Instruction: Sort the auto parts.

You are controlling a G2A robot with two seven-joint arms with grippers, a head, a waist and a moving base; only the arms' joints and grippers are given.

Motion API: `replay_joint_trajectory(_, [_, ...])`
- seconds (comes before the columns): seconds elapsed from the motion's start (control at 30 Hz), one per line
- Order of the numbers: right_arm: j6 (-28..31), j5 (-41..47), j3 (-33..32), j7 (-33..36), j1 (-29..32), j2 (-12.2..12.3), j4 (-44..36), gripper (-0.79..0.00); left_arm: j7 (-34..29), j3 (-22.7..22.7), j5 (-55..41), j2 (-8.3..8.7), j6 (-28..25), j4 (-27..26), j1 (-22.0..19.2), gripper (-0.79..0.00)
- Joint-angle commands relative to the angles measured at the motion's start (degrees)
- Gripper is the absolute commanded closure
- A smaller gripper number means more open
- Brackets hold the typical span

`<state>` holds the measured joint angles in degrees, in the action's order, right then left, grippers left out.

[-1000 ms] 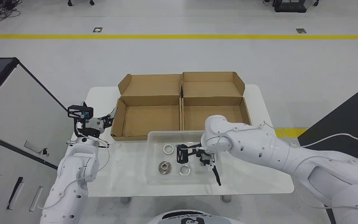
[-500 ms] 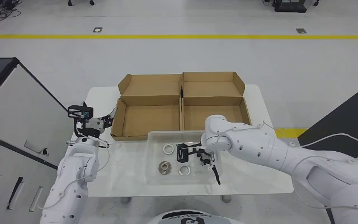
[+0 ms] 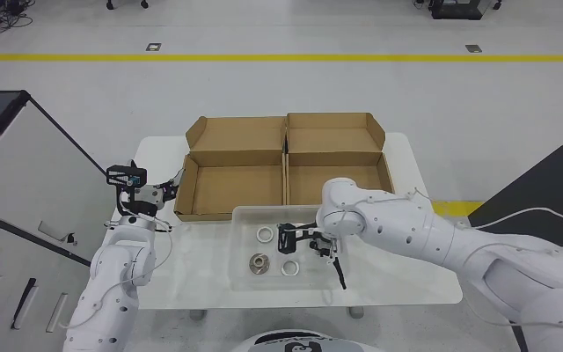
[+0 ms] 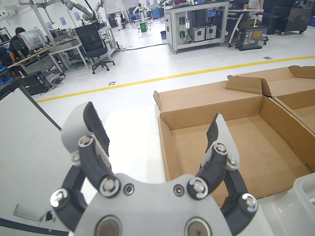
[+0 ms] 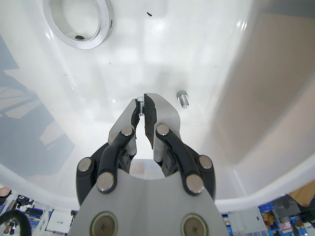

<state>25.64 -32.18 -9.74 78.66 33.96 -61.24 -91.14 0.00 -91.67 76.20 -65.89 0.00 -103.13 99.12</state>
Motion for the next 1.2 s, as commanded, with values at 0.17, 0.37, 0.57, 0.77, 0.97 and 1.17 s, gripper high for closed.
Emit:
replay_joint_trajectory(0.17, [0.9,9.6,0.0,-0.9,-5.1,2.5,-5.5,0.0,0.0,0.0,0.0,0.0,0.0,0.0,0.0,-0.785])
replay_joint_trajectory(0.37, [4.6,18.5,-0.5,-4.6,-9.6,5.3,-8.8,0.0,0.0,0.0,0.0,0.0,0.0,0.0,0.0,-0.785])
replay_joint_trajectory(0.57, [10.2,25.4,-2.3,-10.2,-11.1,8.7,-8.7,0.0,0.0,0.0,0.0,0.0,0.0,0.0,0.0,-0.785])
replay_joint_trajectory(0.77, [17.0,29.1,-3.7,-17.0,-9.3,12.8,-6.1,0.0,0.0,0.0,0.0,0.0,0.0,0.0,0.0,-0.785])
replay_joint_trajectory(0.97, [17.8,29.3,-3.9,-17.8,-9.1,13.2,-5.9,0.0,0.0,0.0,0.0,0.0,0.0,0.0,0.0,-0.785])
replay_joint_trajectory(1.17, [17.7,30.7,-5.1,-22.1,-7.9,13.3,-5.3,0.0,0.0,0.0,0.0,0.0,0.0,0.0,0.0,-0.785])
